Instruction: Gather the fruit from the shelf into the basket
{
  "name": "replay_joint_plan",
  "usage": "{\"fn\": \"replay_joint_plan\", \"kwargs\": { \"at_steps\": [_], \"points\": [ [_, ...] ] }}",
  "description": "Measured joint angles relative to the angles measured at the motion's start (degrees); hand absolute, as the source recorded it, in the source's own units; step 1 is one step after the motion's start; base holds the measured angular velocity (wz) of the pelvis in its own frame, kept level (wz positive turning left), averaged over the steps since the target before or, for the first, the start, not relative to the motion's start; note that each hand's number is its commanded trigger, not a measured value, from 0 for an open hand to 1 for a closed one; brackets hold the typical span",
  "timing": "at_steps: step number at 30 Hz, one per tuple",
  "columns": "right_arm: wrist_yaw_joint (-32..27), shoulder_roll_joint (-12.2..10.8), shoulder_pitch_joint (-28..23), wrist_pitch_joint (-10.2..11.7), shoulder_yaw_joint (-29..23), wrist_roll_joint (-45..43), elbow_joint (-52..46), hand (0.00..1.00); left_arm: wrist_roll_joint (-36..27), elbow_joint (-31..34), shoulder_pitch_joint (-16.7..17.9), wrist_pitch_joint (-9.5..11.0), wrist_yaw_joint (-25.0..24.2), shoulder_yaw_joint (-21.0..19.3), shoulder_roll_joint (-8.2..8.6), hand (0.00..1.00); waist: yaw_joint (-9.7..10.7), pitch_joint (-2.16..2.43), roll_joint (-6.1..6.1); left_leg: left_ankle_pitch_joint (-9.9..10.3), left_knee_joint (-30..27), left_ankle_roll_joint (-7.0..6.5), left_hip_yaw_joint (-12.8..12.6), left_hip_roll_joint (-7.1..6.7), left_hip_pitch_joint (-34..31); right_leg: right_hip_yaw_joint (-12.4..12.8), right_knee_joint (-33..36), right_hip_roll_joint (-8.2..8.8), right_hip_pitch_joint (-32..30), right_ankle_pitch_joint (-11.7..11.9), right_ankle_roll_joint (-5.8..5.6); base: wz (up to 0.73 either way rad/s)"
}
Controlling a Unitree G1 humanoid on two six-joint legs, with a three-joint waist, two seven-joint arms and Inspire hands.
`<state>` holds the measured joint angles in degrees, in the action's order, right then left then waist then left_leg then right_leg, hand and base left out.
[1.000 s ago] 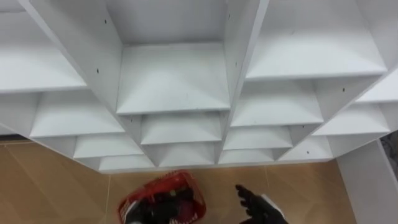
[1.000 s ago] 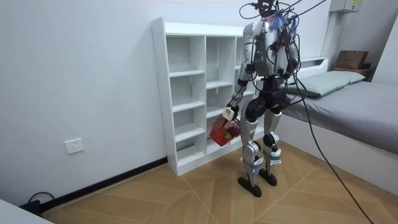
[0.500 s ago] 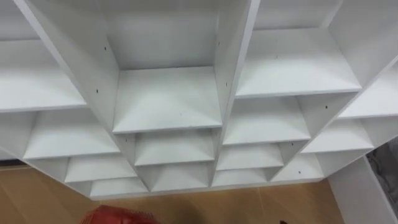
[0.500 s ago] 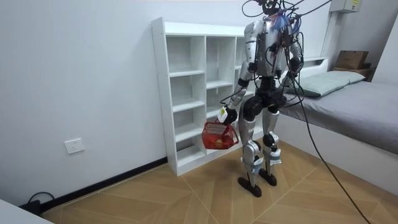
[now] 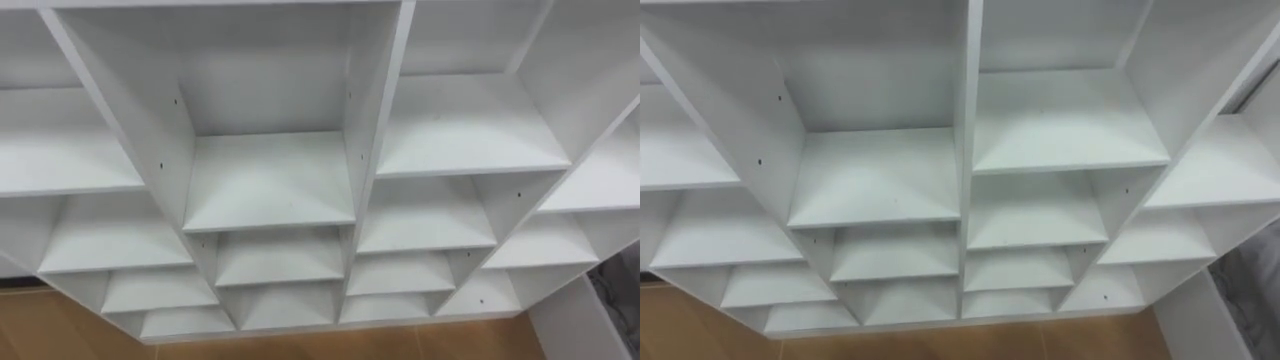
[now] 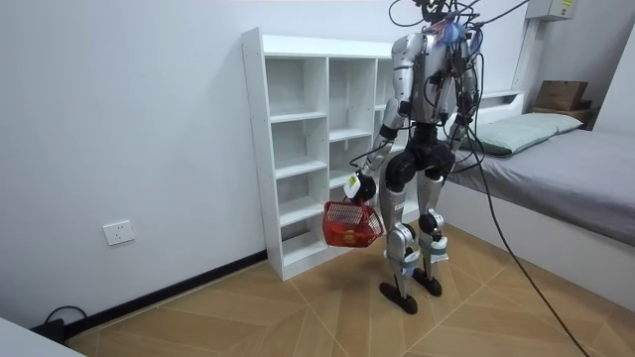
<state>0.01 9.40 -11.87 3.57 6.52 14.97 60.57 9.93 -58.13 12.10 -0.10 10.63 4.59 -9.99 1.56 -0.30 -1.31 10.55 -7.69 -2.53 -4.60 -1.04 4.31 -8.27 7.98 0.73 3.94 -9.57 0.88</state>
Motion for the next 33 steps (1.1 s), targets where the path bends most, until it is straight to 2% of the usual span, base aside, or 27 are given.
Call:
{"fn": "replay_joint_plan", "kwargs": {
  "at_steps": [3,7,11,21,27,33],
  "points": [
    [-0.31,-0.26,-0.02,-1.25,-1.25,0.02,0.4,0.0,2.13,-0.05,0.07,-1.89,-0.01,-0.21,0.11,1.0,-0.12,0.01,0.19,0.41,-0.01,-0.01,-0.01,0.05,0.41,0.3,-0.29,-0.14,0.86,-0.06,-0.07,-0.01],
    [-1.38,-0.52,-0.04,-1.27,-1.88,-0.02,0.73,0.0,6.14,-0.9,0.36,-2.57,0.01,-1.58,0.84,1.0,-0.13,0.08,0.36,0.51,-0.06,-0.05,-0.03,0.05,0.44,0.3,-0.3,-0.16,1.13,-0.08,-0.11,0.0],
    [-1.86,-0.57,0.01,-1.29,-2.88,-0.05,1.99,0.0,9.99,-1.24,1.0,-4.32,-0.09,-2.16,1.43,1.0,-0.2,0.11,0.56,0.52,-0.05,-0.05,-0.01,0.09,0.47,0.31,-0.24,-0.19,1.22,-0.08,-0.11,0.0],
    [-3.13,-0.5,0.52,-2.14,-4.55,-2.41,5.08,0.0,13.77,-3.44,1.22,-7.2,-1.19,-2.81,2.33,1.0,-0.05,0.0,1.1,1.45,-1.03,-0.09,0.1,0.23,1.28,0.31,-0.25,-0.27,2.59,-0.15,-0.17,0.0],
    [-6.05,-0.53,0.28,-5.17,-4.41,-12.22,7.41,0.0,15.62,-3.6,1.26,-9.01,-1.79,-4.02,2.76,1.0,-0.05,0.02,1.15,1.56,-1.64,-0.13,0.18,0.09,1.34,0.31,-0.21,-0.16,2.94,-0.43,-0.28,0.0],
    [-6.9,-0.55,-0.09,-8.44,-4.37,-19.2,9.27,0.0,15.62,-3.69,0.74,-9.77,-2.37,-4.52,2.79,1.0,-0.07,0.02,1.07,1.56,-1.64,-0.13,0.33,0.09,1.41,0.2,-0.18,-0.16,3.0,-0.53,-0.25,0.0]
  ]
}}
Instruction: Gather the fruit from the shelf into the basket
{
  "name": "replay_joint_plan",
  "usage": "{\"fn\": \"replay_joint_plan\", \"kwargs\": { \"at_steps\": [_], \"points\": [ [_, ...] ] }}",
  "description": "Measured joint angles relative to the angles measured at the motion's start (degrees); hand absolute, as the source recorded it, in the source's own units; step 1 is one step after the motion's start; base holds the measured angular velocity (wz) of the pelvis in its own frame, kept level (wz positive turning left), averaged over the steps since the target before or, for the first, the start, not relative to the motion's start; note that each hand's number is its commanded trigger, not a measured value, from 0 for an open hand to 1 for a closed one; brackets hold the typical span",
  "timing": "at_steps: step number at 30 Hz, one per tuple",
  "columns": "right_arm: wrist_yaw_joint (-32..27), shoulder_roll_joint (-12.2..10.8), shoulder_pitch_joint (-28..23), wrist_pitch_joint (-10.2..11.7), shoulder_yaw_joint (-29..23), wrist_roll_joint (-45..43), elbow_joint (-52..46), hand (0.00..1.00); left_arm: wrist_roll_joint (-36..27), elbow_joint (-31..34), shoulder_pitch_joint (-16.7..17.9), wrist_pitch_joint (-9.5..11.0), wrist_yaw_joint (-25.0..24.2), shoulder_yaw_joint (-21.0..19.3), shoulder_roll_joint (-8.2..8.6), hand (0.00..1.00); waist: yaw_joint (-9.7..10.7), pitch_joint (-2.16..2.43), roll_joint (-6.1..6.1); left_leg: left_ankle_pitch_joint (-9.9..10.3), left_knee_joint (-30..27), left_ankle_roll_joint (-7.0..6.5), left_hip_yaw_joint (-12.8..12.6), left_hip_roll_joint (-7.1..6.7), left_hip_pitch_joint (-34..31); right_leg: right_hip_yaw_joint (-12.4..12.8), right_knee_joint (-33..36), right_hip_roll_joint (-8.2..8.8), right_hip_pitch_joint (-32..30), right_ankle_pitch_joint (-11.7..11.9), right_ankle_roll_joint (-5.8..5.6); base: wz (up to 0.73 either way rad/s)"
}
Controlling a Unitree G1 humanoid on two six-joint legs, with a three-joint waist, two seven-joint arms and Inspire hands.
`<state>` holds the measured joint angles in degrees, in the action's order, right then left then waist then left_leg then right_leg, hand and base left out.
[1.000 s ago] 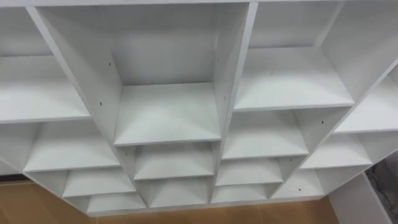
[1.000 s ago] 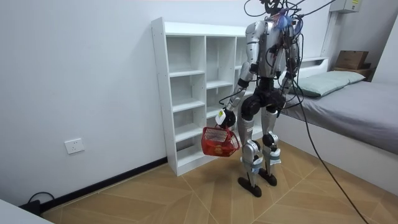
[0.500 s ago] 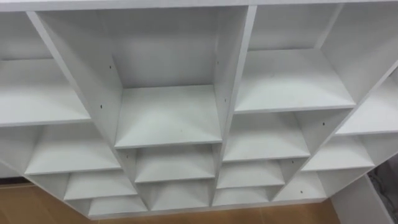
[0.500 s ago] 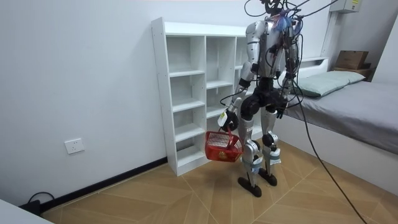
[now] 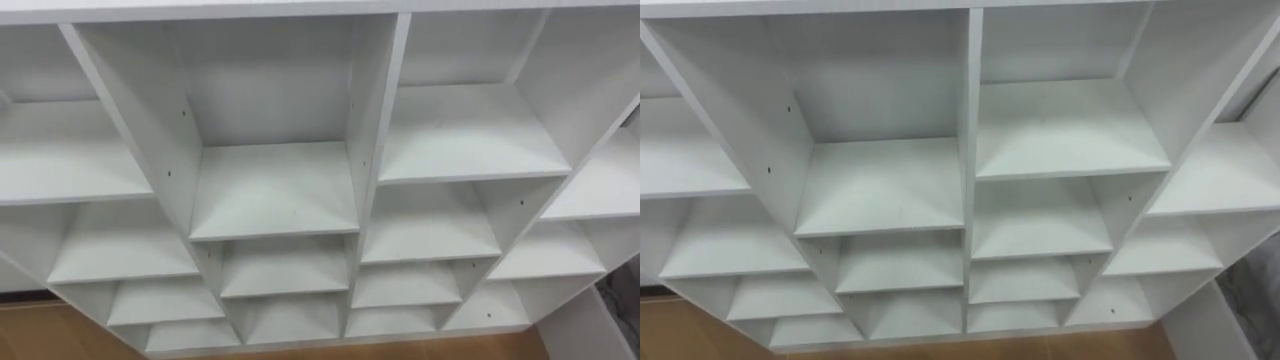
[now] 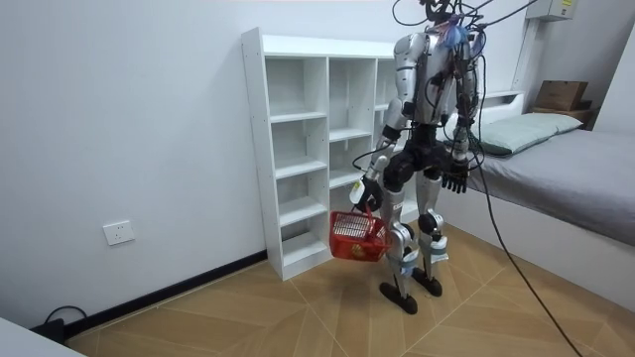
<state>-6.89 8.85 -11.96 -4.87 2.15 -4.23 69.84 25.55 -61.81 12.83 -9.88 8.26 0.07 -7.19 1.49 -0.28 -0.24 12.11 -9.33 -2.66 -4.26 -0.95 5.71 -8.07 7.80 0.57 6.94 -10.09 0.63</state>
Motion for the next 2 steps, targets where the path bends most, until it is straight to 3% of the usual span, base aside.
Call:
{"fn": "replay_joint_plan", "kwargs": {
  "at_steps": [2],
  "points": [
    [0.01,-0.02,0.08,-0.99,0.0,-2.04,0.17,0.0,0.0,-0.02,-0.21,-0.08,-0.02,0.0,0.01,1.0,-0.1,-0.04,-0.14,0.0,0.0,0.0,0.02,0.0,0.0,0.0,0.02,0.0,0.0,-0.01,0.0,0.0]
  ]
}}
